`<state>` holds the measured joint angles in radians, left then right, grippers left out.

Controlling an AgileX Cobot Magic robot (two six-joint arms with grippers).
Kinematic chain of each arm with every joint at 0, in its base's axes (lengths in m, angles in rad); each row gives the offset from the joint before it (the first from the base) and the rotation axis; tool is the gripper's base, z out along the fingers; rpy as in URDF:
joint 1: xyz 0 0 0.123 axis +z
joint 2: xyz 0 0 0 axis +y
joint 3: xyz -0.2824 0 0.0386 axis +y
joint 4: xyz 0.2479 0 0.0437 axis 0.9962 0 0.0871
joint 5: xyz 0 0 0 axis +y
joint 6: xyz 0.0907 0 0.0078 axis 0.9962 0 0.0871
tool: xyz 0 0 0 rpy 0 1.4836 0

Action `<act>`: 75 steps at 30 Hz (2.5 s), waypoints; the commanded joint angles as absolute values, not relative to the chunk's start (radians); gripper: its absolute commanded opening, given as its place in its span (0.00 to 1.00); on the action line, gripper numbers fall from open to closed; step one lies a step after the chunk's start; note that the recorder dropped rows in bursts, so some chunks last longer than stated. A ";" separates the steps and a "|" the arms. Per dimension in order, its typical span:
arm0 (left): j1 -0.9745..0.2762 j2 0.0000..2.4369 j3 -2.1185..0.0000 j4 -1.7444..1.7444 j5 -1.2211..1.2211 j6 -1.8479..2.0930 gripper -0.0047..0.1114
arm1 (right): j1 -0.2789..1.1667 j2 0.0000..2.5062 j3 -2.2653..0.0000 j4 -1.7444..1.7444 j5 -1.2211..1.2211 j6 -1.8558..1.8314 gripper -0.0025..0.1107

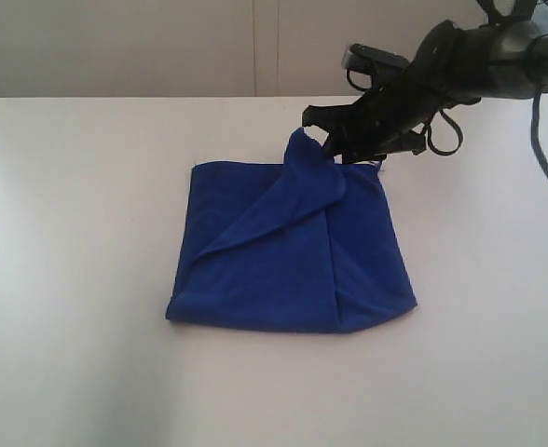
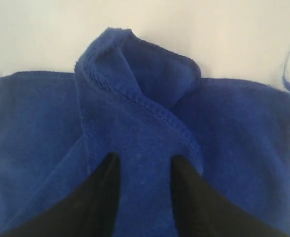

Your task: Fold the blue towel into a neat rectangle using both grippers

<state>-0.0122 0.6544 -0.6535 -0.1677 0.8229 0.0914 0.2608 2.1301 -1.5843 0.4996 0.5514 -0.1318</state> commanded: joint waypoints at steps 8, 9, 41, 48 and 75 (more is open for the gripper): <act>-0.012 0.647 -0.650 -0.173 0.830 0.088 0.04 | 0.314 2.203 -1.579 0.520 0.519 -0.201 0.44; -0.012 0.647 -0.650 -0.173 0.830 0.088 0.04 | 0.318 2.207 -1.579 0.520 0.519 -0.201 0.44; -0.012 0.647 -0.650 -0.173 0.830 0.088 0.04 | 0.322 2.202 -1.581 0.455 0.579 -0.172 0.39; -0.012 0.647 -0.650 -0.173 0.830 0.088 0.04 | 0.322 2.238 -1.581 0.458 0.579 -0.172 0.28; -0.012 0.647 -0.650 -0.173 0.830 0.088 0.04 | 0.322 2.026 -1.584 0.444 0.857 -0.184 0.02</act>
<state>-0.0122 0.6544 -0.6535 -0.1677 0.8229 0.0914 0.3207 2.0641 -1.5843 0.4491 0.7771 -0.1744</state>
